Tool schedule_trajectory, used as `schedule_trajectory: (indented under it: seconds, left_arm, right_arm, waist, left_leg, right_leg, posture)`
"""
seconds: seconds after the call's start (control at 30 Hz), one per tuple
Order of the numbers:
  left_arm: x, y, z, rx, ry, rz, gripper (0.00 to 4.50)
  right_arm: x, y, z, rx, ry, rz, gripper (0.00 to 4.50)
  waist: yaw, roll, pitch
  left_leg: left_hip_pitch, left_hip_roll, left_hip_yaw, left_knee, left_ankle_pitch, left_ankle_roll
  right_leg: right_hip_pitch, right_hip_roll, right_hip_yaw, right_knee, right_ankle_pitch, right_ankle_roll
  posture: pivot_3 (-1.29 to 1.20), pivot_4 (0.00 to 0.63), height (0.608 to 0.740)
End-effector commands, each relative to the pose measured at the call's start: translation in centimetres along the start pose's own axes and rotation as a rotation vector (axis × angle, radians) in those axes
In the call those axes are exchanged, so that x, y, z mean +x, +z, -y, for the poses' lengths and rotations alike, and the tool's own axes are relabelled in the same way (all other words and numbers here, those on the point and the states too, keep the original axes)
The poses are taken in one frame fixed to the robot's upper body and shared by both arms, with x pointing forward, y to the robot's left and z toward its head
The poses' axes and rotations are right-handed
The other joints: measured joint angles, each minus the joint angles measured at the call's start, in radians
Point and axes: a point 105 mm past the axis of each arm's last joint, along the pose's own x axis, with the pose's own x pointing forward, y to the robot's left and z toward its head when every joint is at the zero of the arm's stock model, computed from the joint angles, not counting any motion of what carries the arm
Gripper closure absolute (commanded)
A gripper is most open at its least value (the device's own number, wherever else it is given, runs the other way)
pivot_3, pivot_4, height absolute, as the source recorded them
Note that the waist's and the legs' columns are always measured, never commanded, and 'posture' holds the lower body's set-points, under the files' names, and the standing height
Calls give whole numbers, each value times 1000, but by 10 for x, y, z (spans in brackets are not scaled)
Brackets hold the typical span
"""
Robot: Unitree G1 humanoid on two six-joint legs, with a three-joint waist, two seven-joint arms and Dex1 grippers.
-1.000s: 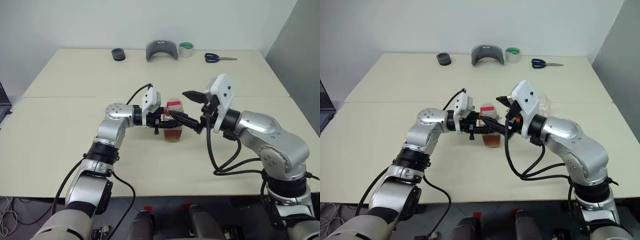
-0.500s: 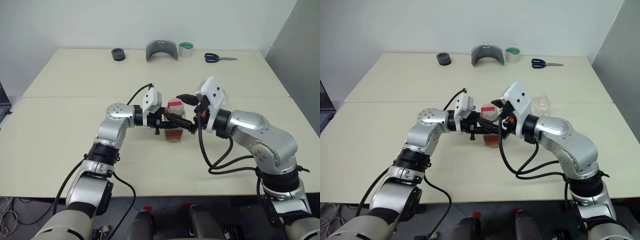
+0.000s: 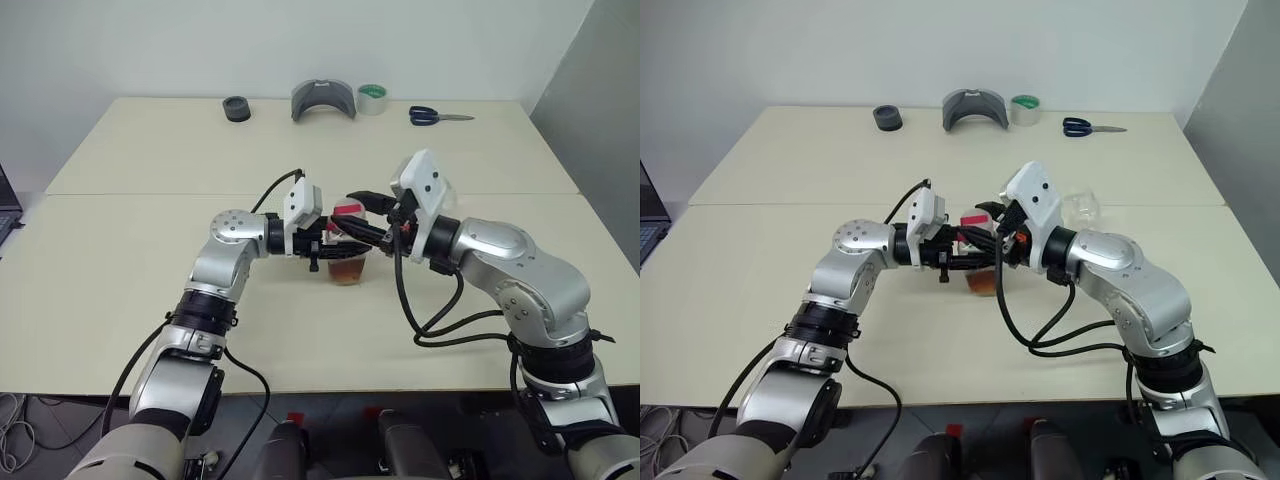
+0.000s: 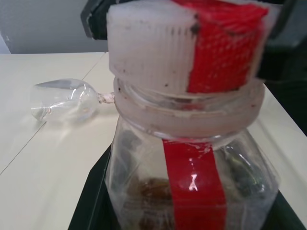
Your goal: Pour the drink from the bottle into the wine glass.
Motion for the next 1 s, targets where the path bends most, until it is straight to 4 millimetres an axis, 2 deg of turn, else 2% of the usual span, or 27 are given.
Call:
schedule_trajectory:
  seconds: [0.03, 0.1, 0.27, 0.4, 0.53, 0.67, 0.73, 0.77, 0.93, 1.0]
  left_arm:
    - [2, 20, 2, 64, -16, 49, 2811]
    - [2, 20, 2, 63, -16, 50, 2812]
    - [3, 20, 3, 62, -17, 53, 2812]
    - [4, 21, 3, 62, -16, 57, 2812]
    - [4, 21, 2, 62, -6, 62, 2812]
    - [4, 22, 2, 61, 3, 67, 2812]
    - [3, 22, 0, 55, 16, 71, 2812]
    - [2, 22, 0, 54, 21, 73, 2812]
    - [2, 26, -3, 58, 44, 90, 2812]
    - [0, 26, -6, 57, 61, 91, 2812]
  right_arm:
    - [0, 18, 1, -156, -23, 54, 2684]
    - [0, 19, 0, -188, -26, 71, 2747]
    - [-7, 24, -2, -11, -18, 176, 2761]
    - [-16, 24, 5, 34, -49, 189, 2773]
    - [-38, 31, 21, -16, -158, 204, 2775]
    - [-66, 29, 38, -21, -302, 205, 2776]
    - [-99, 14, 56, -20, -479, 164, 2776]
    - [-113, 3, 59, -29, -535, 119, 2776]
    - [-151, -40, 53, 15, -628, -65, 2776]
    - [-167, -70, 54, 57, -675, -206, 2776]
  waist:
    - [0, 0, 0]
    - [0, 0, 0]
    - [0, 0, 0]
    - [1, 0, 0]
    - [2, 0, 0]
    - [3, 0, 0]
    - [7, 0, 0]
    - [9, 0, 0]
    - [16, 0, 0]
    - [15, 0, 0]
  left_leg:
    - [0, 0, 0, 0, 0, 0]
    - [0, 0, 0, 0, 0, 0]
    - [0, 0, 0, 0, 0, 0]
    - [0, 0, 0, 0, 0, 0]
    - [0, 0, 0, 0, 0, 0]
    - [-1, 0, 0, 0, 0, 0]
    - [-1, 0, -1, 0, 0, 0]
    - [-1, 0, -1, 0, 0, 0]
    - [-1, -1, 1, 0, 0, 0]
    - [0, 0, 1, 0, 0, 0]
  right_leg:
    - [0, 0, 0, 0, 0, 0]
    - [0, 0, 0, 0, 0, 0]
    - [0, 0, 0, 0, 0, 0]
    - [0, 0, 0, 0, 0, 0]
    - [0, 0, 0, 0, 0, 0]
    - [0, 0, 0, -1, 0, 0]
    - [0, 0, -1, -1, 0, 0]
    - [0, 0, -1, -1, 0, 0]
    - [1, 0, 0, -2, 0, 0]
    - [1, 0, 1, -1, 0, 0]
  posture:
    - [0, 150, 740]
    - [0, 150, 740]
    - [0, 150, 740]
    - [0, 150, 740]
    - [0, 150, 740]
    - [0, 150, 740]
    - [0, 150, 740]
    - [0, 150, 740]
    - [0, 150, 740]
    - [0, 150, 740]
